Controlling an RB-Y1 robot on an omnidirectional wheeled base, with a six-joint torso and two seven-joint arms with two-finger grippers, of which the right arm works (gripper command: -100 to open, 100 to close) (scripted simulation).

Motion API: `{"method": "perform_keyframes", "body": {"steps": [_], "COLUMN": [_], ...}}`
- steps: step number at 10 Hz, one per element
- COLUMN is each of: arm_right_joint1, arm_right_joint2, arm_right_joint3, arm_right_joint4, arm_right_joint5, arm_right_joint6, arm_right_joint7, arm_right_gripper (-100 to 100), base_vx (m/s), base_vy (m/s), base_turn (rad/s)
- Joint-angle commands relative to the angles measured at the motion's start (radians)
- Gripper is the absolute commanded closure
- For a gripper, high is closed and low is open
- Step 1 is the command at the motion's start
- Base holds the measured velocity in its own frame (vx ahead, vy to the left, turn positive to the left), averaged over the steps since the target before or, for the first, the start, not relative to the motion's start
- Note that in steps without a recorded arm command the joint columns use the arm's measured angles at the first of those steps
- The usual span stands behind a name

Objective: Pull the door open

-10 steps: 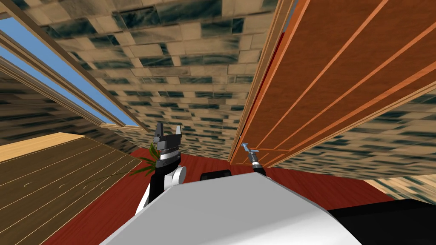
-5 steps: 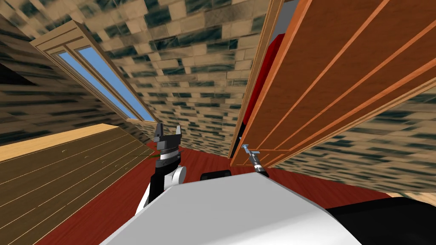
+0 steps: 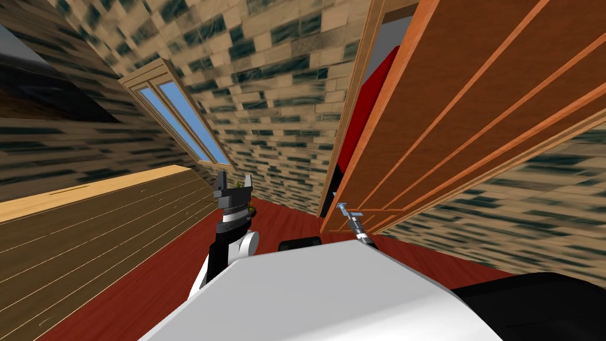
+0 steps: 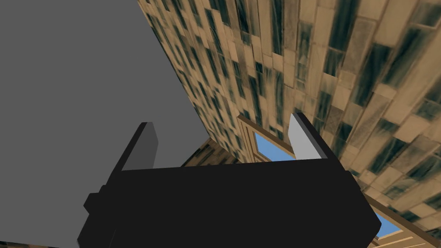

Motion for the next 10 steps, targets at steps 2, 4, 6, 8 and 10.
{"method": "perform_keyframes", "body": {"steps": [2,4,6,8,10], "arm_right_joint1": [0.01,0.021,0.031,0.043,0.044], "arm_right_joint2": [-0.011,-0.021,-0.032,-0.044,-0.042], "arm_right_joint3": [0.006,0.012,0.018,0.024,0.028], "arm_right_joint4": [0.015,0.03,0.045,0.061,0.06], "arm_right_joint5": [0.003,0.007,0.01,0.014,0.016], "arm_right_joint6": [-0.031,-0.061,-0.093,-0.126,-0.124], "arm_right_joint7": [-0.012,-0.023,-0.036,-0.048,-0.048], "arm_right_gripper": [100,100,100,100,100], "base_vx": [-0.159,-0.193,-0.234,-0.194,-0.154], "base_vy": [-0.061,-0.023,-0.067,-0.068,-0.044], "base_turn": [0.171,0.148,0.175,0.171,0.075]}}
